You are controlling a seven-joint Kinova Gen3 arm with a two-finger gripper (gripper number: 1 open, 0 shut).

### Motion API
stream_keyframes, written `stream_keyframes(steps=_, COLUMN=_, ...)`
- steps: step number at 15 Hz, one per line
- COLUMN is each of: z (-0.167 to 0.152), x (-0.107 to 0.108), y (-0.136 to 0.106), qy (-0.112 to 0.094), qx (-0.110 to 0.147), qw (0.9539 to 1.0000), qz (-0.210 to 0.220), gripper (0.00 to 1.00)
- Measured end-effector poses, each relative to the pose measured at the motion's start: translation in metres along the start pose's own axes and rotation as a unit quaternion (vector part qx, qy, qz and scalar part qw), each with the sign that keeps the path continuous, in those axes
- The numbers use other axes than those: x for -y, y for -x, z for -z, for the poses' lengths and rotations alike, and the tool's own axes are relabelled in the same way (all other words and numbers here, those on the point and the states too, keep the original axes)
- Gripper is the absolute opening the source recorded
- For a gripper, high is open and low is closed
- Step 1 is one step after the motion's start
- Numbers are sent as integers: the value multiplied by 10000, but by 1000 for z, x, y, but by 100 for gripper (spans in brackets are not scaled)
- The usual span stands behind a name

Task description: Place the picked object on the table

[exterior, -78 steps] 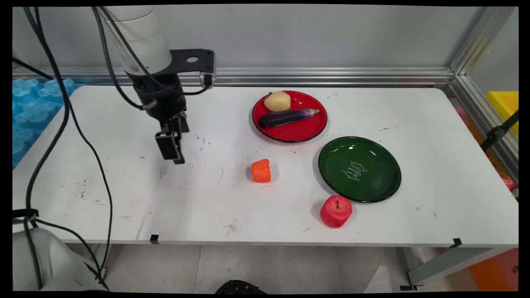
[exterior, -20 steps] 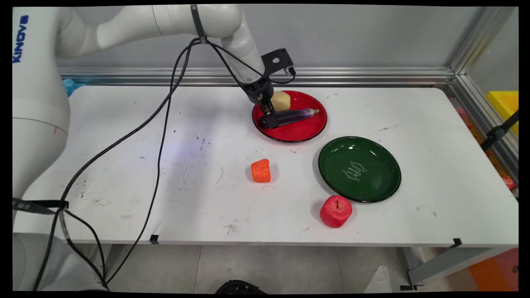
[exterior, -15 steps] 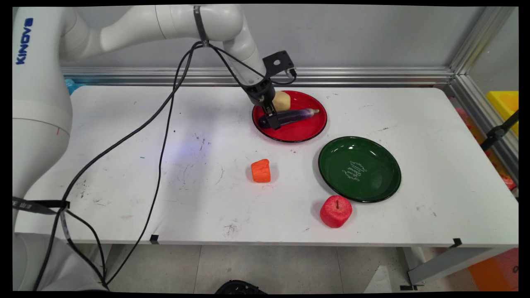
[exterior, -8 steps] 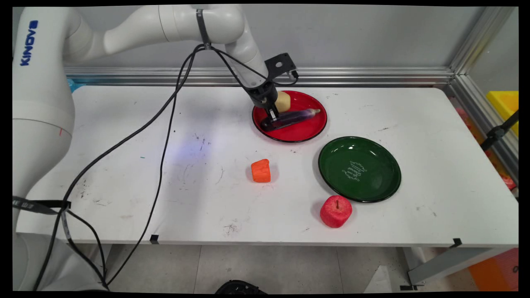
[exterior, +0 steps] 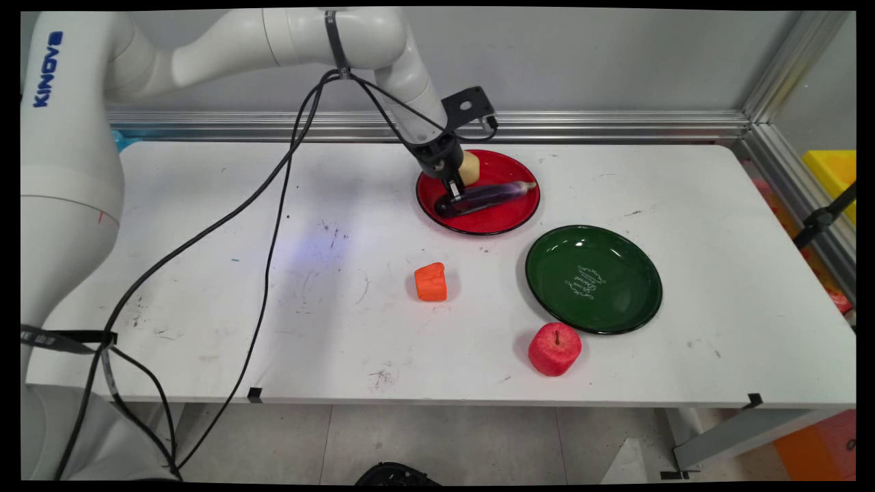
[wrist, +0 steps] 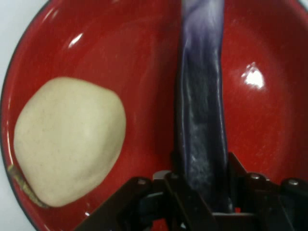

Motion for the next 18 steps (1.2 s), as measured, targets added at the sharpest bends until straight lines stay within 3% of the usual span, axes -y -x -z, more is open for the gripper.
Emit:
stream_keyframes(steps=10, z=63, x=-46, y=-35, qy=122, qx=-148, qw=9992, qz=-358, gripper=0)
stream_keyframes(steps=18, z=104, x=-85, y=-13, qy=273, qx=-23, qw=9974, qz=-663, gripper=0)
